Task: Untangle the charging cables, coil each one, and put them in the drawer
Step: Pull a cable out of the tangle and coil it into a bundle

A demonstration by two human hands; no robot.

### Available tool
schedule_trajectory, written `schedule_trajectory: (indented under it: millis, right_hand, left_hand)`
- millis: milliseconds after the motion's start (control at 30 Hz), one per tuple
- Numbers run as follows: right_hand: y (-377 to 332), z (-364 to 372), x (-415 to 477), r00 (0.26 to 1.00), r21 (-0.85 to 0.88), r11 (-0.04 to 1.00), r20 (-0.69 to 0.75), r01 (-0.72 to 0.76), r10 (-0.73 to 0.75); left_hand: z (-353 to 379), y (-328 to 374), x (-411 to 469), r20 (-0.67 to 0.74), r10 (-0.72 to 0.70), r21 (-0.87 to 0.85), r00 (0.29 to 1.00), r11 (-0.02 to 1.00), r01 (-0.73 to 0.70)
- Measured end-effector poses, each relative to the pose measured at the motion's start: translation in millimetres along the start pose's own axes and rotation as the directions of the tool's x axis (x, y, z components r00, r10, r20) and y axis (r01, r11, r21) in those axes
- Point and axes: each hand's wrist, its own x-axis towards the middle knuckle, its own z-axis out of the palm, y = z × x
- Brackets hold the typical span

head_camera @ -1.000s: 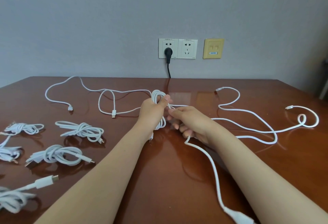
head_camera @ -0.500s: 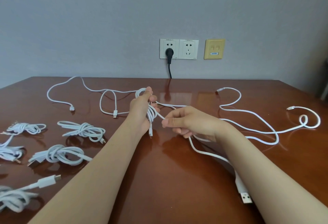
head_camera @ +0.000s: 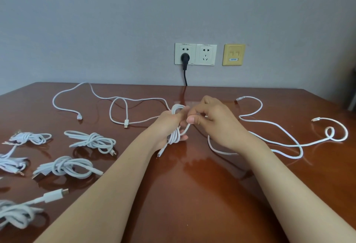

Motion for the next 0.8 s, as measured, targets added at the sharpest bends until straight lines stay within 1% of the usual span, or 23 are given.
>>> schedule_trajectory:
  millis: [200,267,333,367,433,467,533,633,733,800]
  right_hand:
    - [3.7,0.6,1.0,0.998,0.083,0.995,-0.04,-0.046,0.05]
    - [2.1,0.0,1.0,0.994,0.174,0.983,-0.077,-0.062,0.076]
    - [-0.1,-1.9,1.1,0.986,0.285,0.956,-0.122,-0.073,0.111]
    - [-0.4,-2.9,1.4,0.982,0.308,0.949,-0.143,-0.074,0.123]
    - [1.3,-4.8,1.9,0.979,0.287,0.955,-0.162,-0.075,0.126]
    - [1.9,-5.8,2.0,0.981,0.273,0.959,-0.151,-0.079,0.124]
    - [1.4,-7.0,1.5,0.985,0.301,0.949,-0.107,-0.095,0.133]
    - [2.3,-8.3,1.0,0.985,0.369,0.917,-0.019,-0.153,0.172]
    - [8.2,-14.1,0.0,0.953,0.464,0.834,0.188,-0.298,0.237]
    - [13.9,-17.6,-0.2,0.92,0.542,0.746,0.28,-0.388,0.275]
  left_hand:
    - [3.8,0.3,-11.7,0.242,0.042,0.045,0.969,0.998,-0.055]
    - [3.1,-0.8,-12.1,0.319,0.033,0.046,0.947,0.998,-0.05]
    - [1.5,-2.4,-10.4,0.429,0.03,-0.017,0.903,1.0,-0.025]
    - [1.7,-1.8,-11.1,0.484,0.039,-0.057,0.874,0.998,-0.013]
    - [1.4,-0.4,-13.7,0.581,0.02,-0.07,0.814,0.997,0.025]
    - [1.3,0.0,-15.1,0.613,-0.012,-0.023,0.79,0.999,0.033]
    - [0.4,0.1,-16.5,0.648,-0.074,0.09,0.758,0.996,0.02]
    - [-0.2,2.7,-19.6,0.664,-0.118,0.186,0.739,0.983,-0.01]
    - [1.0,5.1,-22.9,0.677,-0.164,0.234,0.717,0.972,0.002]
    - [2.0,5.0,-23.5,0.692,-0.179,0.242,0.699,0.97,0.009]
